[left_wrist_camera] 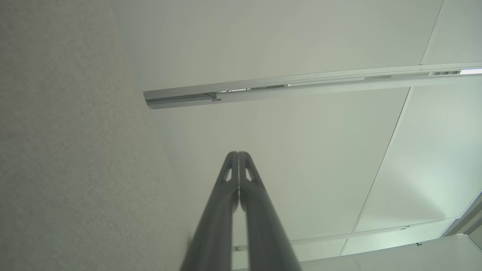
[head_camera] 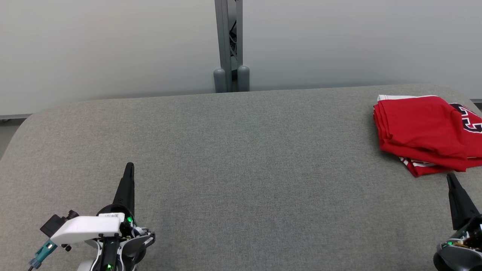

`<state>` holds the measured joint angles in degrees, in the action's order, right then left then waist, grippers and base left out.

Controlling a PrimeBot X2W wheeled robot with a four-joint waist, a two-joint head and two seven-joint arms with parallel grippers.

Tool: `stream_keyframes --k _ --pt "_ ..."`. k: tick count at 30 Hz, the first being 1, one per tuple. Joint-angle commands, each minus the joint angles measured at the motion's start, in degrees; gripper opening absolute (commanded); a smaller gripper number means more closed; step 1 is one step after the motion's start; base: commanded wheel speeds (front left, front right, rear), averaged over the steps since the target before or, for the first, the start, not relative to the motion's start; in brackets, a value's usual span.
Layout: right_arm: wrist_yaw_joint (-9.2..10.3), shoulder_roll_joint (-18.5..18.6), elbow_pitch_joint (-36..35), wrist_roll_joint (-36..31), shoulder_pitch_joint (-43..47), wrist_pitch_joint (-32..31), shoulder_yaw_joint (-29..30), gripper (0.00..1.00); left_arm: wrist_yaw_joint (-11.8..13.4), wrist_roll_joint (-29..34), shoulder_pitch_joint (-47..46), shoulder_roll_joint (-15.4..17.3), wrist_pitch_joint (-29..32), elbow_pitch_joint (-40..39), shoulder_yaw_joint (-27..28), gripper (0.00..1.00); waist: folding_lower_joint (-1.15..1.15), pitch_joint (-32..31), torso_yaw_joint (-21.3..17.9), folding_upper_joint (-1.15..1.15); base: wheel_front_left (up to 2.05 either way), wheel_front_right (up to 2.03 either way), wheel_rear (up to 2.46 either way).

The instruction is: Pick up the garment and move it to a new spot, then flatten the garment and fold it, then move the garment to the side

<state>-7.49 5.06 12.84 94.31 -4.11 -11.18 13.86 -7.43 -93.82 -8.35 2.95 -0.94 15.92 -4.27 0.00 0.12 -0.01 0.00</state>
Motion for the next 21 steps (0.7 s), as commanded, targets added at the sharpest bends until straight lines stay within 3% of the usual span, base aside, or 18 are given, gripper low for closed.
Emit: stream_keyframes --k 1,21 --pt "0.00 0.13 0.05 -0.17 -0.35 -0.46 0.14 0.00 -0.19 -0.08 -0.57 0.23 0.26 0.05 0.31 0.00 0.00 0.00 0.00 0.00 0.00 0.00 0.00" --pt "0.00 -0.12 0.08 -0.55 -0.46 -0.69 0.55 0.00 -0.18 0.05 -0.56 0.16 0.25 0.05 0.38 0.00 0.00 0.00 0.00 0.00 0.00 0.00 0.00"
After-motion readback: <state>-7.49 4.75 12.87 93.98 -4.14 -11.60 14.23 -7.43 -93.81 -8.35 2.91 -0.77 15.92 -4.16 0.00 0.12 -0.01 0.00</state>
